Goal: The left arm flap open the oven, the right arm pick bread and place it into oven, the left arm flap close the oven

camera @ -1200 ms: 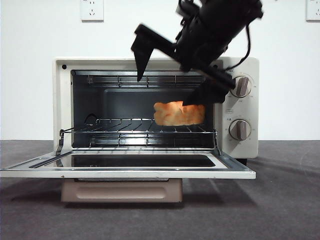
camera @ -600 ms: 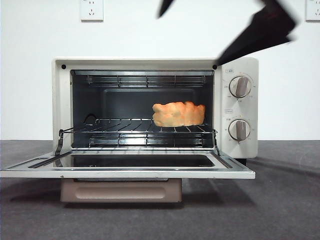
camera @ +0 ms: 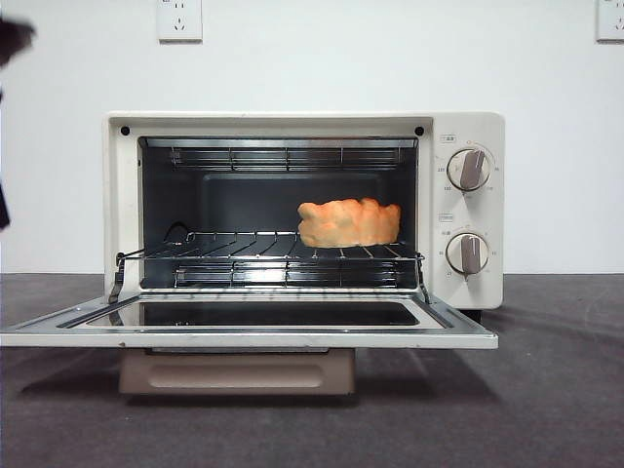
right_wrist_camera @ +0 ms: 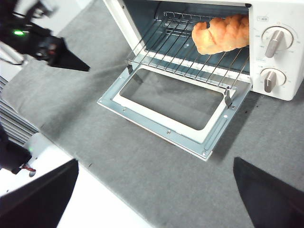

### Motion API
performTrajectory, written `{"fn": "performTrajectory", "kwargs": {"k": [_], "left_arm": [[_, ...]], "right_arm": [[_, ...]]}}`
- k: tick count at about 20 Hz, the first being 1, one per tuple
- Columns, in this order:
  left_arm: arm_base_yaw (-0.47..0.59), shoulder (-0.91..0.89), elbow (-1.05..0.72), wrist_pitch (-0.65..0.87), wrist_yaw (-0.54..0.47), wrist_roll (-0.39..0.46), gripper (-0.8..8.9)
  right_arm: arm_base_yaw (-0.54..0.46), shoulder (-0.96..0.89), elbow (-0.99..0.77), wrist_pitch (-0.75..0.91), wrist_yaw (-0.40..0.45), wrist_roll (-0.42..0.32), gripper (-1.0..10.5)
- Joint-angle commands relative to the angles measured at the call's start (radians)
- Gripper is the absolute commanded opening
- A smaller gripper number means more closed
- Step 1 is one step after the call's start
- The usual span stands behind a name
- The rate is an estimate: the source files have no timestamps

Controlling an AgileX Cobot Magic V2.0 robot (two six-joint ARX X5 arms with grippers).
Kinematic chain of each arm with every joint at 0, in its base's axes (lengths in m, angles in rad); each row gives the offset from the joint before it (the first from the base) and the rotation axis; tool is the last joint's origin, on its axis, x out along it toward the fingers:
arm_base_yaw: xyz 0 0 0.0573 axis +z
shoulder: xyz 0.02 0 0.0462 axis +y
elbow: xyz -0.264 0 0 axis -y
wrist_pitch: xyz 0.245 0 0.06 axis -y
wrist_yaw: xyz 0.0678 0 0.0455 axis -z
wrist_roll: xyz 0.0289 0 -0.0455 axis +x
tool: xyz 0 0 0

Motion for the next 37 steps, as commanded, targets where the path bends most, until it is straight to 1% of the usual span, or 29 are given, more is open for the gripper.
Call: {"fn": "performTrajectory", "kwargs": {"k": [1,5,7,9,10,13,14,17,20,24,28,33,37], "left_arm": [[0.013,0.064,-0.021,0.018,0.012,-0.034,0.12],[0.018,0.131,-0.132,0.102,0.013,-0.106,0.12],[0.018,0.136,-0.179,0.156,0.035,-0.140,0.12],[0.018,0.139,-0.200,0.172,0.049,-0.156,0.12],[0.018,0.146,-0.207,0.175,0.060,-0.156,0.12],[0.018,0.189,-0.213,0.201,0.164,-0.156,0.12],[0.018,0.206,-0.213,0.203,0.180,-0.156,0.12],[0.018,0.249,-0.213,0.216,0.201,-0.154,0.12],[0.018,0.251,-0.213,0.222,0.235,-0.154,0.12],[0.019,0.251,-0.213,0.222,0.256,-0.154,0.12],[0.024,0.250,-0.213,0.232,0.320,-0.154,0.12],[0.061,0.229,-0.213,0.248,0.397,-0.156,0.12],[0.096,0.174,-0.211,0.294,0.492,-0.212,0.13]], "right_arm": [[0.010,-0.041,0.018,-0.010,0.002,-0.008,5.2],[0.010,-0.072,0.018,-0.010,0.003,0.000,5.2],[0.010,-0.072,0.018,-0.010,0.003,0.000,5.2],[0.010,-0.072,0.018,-0.009,0.008,0.000,5.2],[0.010,-0.072,0.018,-0.009,0.013,0.000,5.2],[0.010,-0.072,0.018,-0.009,0.028,0.000,5.2],[0.010,-0.072,0.018,-0.009,0.028,0.000,5.2],[0.010,-0.072,0.018,-0.009,0.028,0.008,5.2],[0.010,-0.072,0.018,-0.009,0.029,0.011,5.2],[0.010,-0.072,0.018,-0.008,0.029,0.011,5.2],[0.010,-0.072,0.018,-0.008,0.029,0.012,5.2],[0.010,-0.072,0.018,-0.005,0.029,0.017,5.2],[0.010,-0.072,0.018,-0.001,0.029,0.021,5.2]]}}
